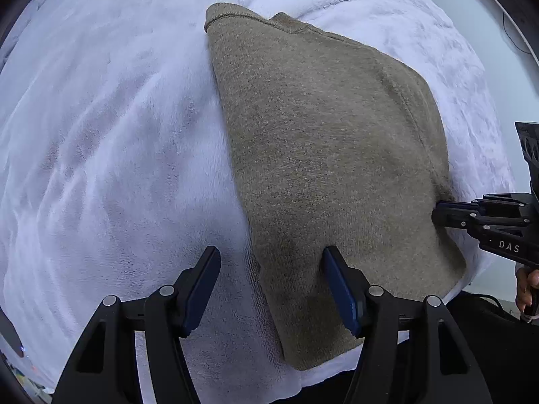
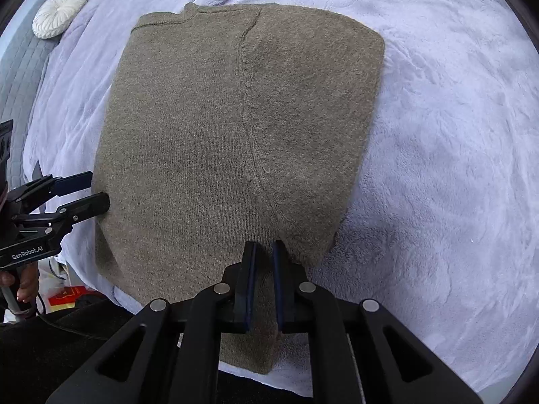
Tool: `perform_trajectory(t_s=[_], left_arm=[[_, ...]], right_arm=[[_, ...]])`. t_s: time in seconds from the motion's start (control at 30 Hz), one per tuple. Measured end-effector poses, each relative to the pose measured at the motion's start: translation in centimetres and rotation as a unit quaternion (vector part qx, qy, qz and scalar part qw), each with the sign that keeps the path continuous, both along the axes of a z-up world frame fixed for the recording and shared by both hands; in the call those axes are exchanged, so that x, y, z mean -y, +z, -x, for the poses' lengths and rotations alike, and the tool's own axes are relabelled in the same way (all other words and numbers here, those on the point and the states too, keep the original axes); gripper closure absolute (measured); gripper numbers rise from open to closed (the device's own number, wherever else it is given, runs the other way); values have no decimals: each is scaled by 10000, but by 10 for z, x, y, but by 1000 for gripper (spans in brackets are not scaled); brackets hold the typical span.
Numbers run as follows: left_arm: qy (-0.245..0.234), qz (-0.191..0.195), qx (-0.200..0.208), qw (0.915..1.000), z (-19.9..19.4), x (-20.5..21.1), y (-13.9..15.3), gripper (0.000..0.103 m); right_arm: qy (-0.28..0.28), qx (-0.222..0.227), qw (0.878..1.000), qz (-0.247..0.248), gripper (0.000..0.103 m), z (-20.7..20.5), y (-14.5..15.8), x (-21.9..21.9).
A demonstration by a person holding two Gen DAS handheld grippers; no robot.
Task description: Fold small clothes
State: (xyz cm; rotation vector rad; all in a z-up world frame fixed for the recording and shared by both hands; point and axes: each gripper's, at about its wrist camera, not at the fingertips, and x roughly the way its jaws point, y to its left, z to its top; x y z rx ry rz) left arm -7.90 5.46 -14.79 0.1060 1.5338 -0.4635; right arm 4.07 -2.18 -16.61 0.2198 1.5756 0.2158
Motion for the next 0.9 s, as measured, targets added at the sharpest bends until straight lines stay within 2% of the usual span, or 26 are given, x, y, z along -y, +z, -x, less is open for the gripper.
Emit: perform_trajectory(t_s=[0.23,0.33,0.53,0.63,0.77,0.83,0.87,0.9], left_arm=[[83,57,-22,9999,2,-11,2,38],[70,42,-19,10000,2,-14,3,38],[118,20,-95,9999,-3,-16,6,38],[275,-4,-51,9996,-11,-19,16,38],[448,-215,225,9985,-23,-16,37,38],[565,-259,363,9974,-27,-11,48,38],[606,-266,395,9970,-28,-10,51,32],[651,-281,400,9967,-29,-8,54,23]], right_arm=[[39,54,9999,-99,94,1,24,9],[-20,132,9999,-70,90,0,34,16],[-267,130,9996,1,90,-1,39,26],[-395,128,9991,89,90,-3,40,33],[-759,122,9970,65,89,-8,47,44],[-983,147,9950,48,83,-11,53,47],[-1080,177,9940,49,69,-14,57,48],[-1139,201,9933,55,43,-16,60,47]])
